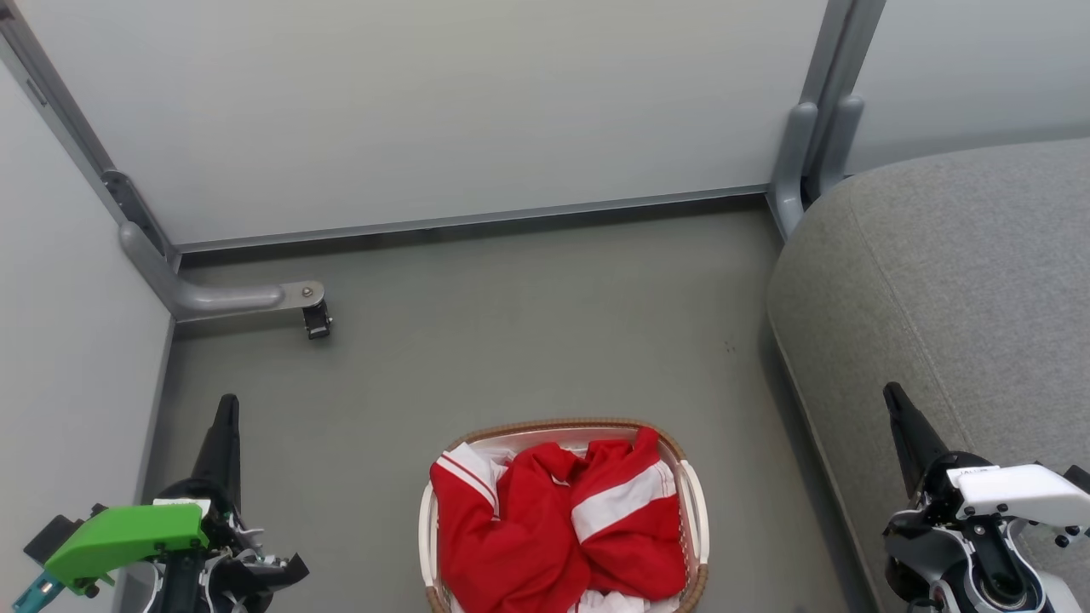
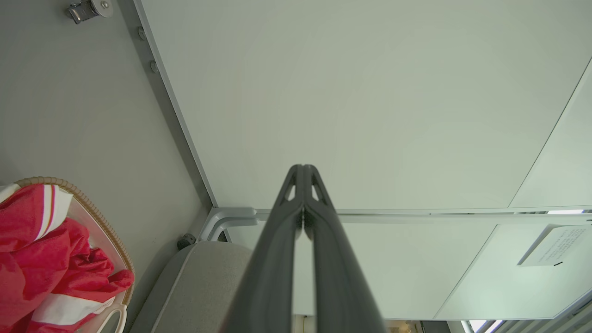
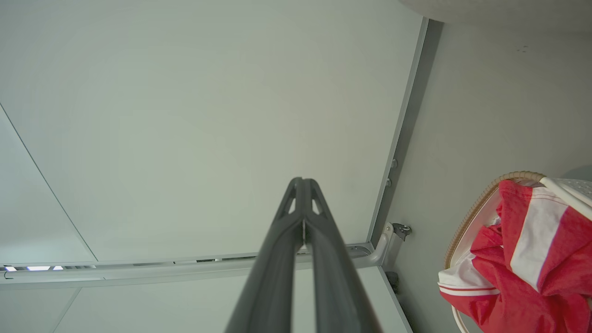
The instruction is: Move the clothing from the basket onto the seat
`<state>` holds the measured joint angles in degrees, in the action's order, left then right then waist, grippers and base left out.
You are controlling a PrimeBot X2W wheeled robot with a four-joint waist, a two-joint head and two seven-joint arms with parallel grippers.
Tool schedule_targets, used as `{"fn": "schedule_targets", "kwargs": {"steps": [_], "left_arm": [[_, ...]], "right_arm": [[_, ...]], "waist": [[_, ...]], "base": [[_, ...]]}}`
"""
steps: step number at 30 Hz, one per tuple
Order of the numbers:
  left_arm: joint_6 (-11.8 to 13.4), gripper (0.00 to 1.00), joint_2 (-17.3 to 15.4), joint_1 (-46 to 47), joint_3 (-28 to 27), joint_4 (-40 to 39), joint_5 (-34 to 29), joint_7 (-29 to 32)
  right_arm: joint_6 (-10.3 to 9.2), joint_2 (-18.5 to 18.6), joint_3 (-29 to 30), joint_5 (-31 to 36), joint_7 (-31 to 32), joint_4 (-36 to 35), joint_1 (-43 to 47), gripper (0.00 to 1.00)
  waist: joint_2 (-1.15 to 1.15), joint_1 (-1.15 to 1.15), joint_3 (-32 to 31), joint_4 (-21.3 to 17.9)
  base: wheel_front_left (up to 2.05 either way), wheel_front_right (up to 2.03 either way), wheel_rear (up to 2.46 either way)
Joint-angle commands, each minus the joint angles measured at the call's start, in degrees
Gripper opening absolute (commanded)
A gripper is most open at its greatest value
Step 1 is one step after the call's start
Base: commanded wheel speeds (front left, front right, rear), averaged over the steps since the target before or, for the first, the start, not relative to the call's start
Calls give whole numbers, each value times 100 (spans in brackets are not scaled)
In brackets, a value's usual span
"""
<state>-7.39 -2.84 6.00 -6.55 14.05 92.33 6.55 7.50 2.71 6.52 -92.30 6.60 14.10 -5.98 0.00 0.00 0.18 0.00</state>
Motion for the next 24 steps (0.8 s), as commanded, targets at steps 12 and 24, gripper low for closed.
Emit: {"fn": "schedule_targets", "kwargs": {"steps": [12, 24], "left_arm": [[-28, 0, -5, 53, -7, -7, 19, 13], [-28, 0, -5, 53, -7, -7, 19, 13]], "right_arm": [[-2, 34, 7, -23, 3, -22, -47, 0], [-2, 34, 7, -23, 3, -22, -47, 0]], "waist": [[0, 0, 0, 0], [0, 0, 0, 0]], "base": [[0, 0, 0], [0, 0, 0]]}}
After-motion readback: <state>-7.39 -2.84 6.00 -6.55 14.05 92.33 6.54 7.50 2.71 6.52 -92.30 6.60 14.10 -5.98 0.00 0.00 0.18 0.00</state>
